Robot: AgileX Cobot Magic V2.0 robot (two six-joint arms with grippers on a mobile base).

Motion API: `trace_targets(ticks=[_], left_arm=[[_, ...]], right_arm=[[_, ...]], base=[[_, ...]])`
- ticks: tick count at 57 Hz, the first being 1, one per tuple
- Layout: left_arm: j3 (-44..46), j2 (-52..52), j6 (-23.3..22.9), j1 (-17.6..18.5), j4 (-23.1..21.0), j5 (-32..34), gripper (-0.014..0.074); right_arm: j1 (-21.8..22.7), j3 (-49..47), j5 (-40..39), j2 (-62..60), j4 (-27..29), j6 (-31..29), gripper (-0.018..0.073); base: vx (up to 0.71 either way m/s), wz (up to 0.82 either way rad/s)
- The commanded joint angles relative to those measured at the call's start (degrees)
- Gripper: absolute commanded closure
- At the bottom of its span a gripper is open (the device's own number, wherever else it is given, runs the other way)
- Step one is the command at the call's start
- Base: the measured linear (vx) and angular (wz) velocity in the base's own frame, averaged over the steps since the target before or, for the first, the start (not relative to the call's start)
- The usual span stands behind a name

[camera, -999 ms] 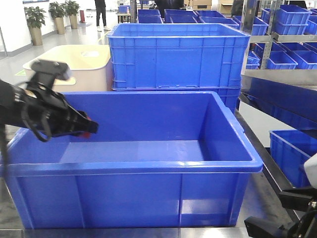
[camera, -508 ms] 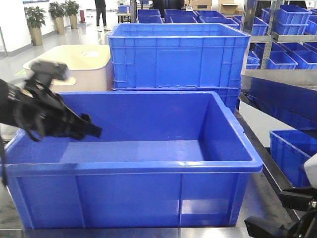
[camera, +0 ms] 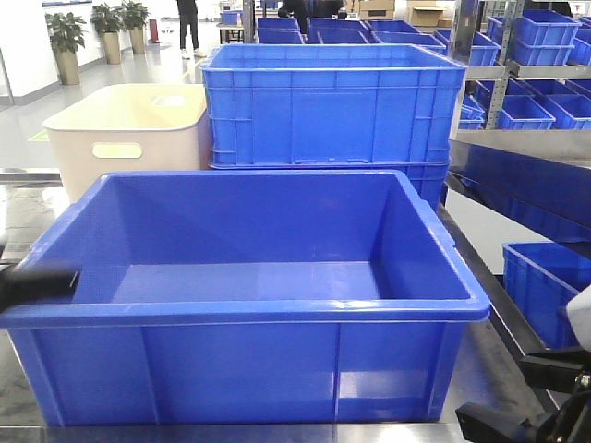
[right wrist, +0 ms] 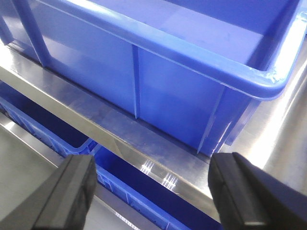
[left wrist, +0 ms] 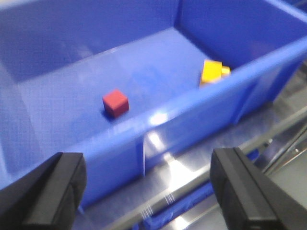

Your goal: Pick red and yellow blocks into blue bin

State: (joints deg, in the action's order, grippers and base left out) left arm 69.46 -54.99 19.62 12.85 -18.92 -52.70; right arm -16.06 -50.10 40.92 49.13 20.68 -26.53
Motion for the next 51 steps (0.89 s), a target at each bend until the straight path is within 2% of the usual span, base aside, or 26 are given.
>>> trace_targets(ticks=[1, 7, 11, 21, 26, 34, 39, 51], left_arm=[[-5.14, 5.63, -0.66, 0.13, -1.27, 6.87, -0.0031], [-11.83, 10.86, -1.04, 0.13, -0.85, 7.67, -0.0031], [-15.61, 14.04, -4.41, 0.13, 0.91, 7.95, -0.0029], [-21.97, 20.43, -18.73, 0.13, 12.88, 8.48, -0.0022], [-23.99, 21.97, -22.45, 0.13, 16.77, 8.48, -0.0007], [-25.13, 22.09, -23.17, 0.13, 18.26, 8.28, 0.0048], [-25.13, 22.09, -23.17, 0.13, 18.26, 8.62, 0.0123], [-25.13, 22.09, -23.17, 0.13, 18.21, 8.85, 0.0355]], right_arm=[[0.0, -1.69, -3.85, -0.56, 0.54, 0.32, 0.0029], [0.0, -1.69, -3.68, -0.56, 0.13, 2.94, 0.0029], [0.0, -1.69, -3.09, -0.56, -2.45, 6.08, 0.0029], [0.0, -1.38, 0.46, -0.56, -12.92, 16.97, 0.0029], [0.0, 0.3, -0.51, -0.56, -16.15, 20.86, 0.0029], [0.0, 3.49, -2.47, -0.56, -17.29, 22.04, 0.0033], [0.0, 4.54, -3.36, -0.56, -17.29, 22.04, 0.0069], [0.0, 4.97, -3.96, -0.56, -17.29, 22.0, 0.0274]], base=[[0.0, 0.0], [0.0, 0.0], [0.0, 0.0], [0.0, 0.0], [0.0, 0.0], [0.0, 0.0], [0.0, 0.0], [0.0, 0.0]])
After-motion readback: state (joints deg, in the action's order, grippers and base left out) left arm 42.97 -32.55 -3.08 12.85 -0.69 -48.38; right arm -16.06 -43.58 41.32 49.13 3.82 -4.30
